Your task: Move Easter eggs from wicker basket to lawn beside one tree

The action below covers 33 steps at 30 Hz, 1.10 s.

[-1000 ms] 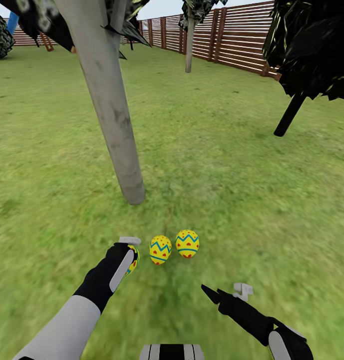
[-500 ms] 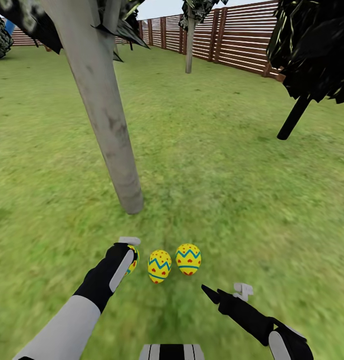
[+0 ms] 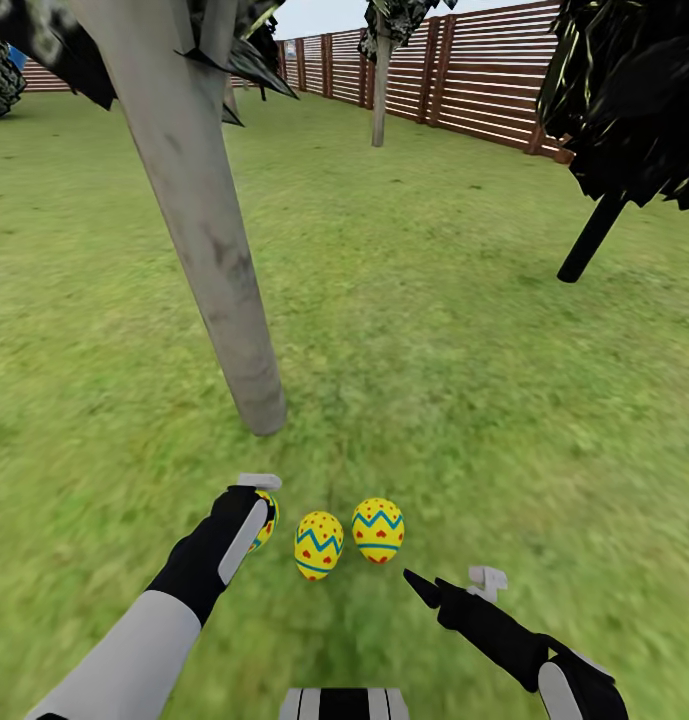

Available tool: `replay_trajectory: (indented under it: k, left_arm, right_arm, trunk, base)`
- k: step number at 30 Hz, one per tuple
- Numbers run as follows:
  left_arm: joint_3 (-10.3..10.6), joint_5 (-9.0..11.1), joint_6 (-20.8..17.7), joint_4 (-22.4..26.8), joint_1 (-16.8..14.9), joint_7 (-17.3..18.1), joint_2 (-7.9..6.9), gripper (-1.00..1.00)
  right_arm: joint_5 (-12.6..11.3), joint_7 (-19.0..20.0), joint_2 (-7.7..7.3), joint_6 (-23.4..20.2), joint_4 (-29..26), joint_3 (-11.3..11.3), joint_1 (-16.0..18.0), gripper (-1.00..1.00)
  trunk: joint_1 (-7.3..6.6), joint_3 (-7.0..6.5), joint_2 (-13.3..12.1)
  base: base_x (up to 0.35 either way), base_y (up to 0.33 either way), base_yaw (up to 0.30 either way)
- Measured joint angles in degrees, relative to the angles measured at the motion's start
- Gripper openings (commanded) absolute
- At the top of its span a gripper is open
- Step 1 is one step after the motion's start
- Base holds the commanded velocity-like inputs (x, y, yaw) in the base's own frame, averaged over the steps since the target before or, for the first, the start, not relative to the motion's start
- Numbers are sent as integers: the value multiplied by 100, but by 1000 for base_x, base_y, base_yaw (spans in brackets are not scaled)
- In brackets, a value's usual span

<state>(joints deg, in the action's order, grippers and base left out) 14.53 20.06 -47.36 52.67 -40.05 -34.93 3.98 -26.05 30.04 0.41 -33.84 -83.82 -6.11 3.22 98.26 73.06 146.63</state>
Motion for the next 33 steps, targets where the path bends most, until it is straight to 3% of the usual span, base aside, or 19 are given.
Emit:
replay_trajectory:
  k: [14, 33]
  left_arm:
    - [0, 3, 60, 1, 0, 4, 0, -100]
    - [-44, 17, 89, 11, 0, -1, -1, -100]
  right_arm:
    - [-9, 0, -1, 1, 0, 0, 0, 100]
    - [-5, 47, -17, 8, -9, -3, 0, 100]
  trunk:
    - [0, 0, 0]
    - [50, 421, 25]
  base:
    - [3, 0, 0]
    - [0, 0, 0]
